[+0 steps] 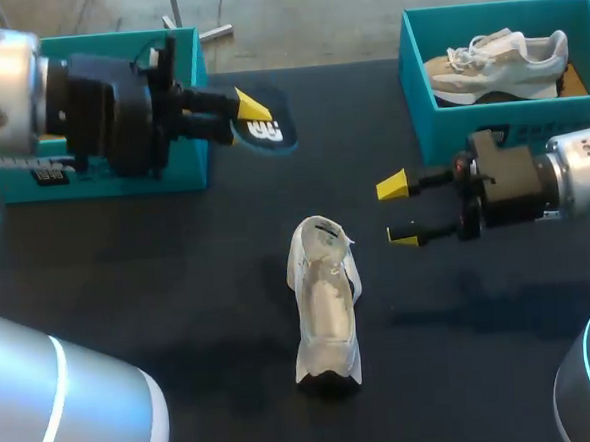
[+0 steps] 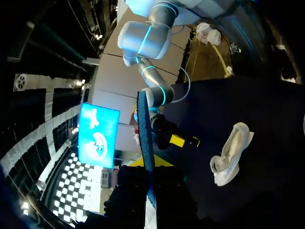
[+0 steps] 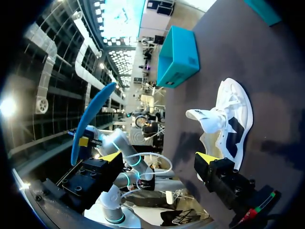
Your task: Take the shoe out of the shoebox, open the shoe tongue, remove and reinsert the insole, then place the shoe into the shoebox
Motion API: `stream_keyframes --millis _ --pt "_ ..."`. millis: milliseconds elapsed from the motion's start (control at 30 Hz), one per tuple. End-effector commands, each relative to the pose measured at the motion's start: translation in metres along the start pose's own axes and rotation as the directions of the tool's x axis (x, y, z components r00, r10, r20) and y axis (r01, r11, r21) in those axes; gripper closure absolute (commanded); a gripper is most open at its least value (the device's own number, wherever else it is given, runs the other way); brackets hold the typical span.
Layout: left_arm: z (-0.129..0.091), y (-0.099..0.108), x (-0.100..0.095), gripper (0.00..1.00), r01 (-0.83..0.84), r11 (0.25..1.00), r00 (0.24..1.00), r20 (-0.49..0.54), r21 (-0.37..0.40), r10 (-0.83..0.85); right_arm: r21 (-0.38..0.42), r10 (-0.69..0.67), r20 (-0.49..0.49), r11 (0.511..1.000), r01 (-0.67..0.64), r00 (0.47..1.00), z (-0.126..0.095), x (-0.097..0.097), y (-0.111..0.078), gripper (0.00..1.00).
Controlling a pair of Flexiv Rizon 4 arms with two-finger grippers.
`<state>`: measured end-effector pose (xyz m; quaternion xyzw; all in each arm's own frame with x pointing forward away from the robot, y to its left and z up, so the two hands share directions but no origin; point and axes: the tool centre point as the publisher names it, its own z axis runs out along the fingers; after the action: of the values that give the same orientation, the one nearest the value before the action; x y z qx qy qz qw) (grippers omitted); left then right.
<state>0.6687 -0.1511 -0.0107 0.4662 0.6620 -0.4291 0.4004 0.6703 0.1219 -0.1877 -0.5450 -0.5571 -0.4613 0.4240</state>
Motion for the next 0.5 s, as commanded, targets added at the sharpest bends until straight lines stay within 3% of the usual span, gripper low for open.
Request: stream_keyframes --millis 33,333,500 --pt "-0.002 -0.009 0.019 1.00 -0.073 0.997 0.981 0.177 -0.031 0.078 -0.002 0.001 0.001 1.000 -0.001 1.000 0.002 0.000 0.000 0.00" --pt "-0.002 -0.009 0.019 1.00 -0.073 0.997 0.981 0.177 -0.031 0.078 -0.002 0.001 0.001 1.000 -0.001 1.000 0.002 0.000 0.000 0.00" --pt "0.013 -0.010 0.047 1.00 -0.158 0.987 0.949 0.276 -0.012 0.155 -0.002 0.001 0.001 1.000 -0.001 1.000 0.002 0.000 0.000 0.00"
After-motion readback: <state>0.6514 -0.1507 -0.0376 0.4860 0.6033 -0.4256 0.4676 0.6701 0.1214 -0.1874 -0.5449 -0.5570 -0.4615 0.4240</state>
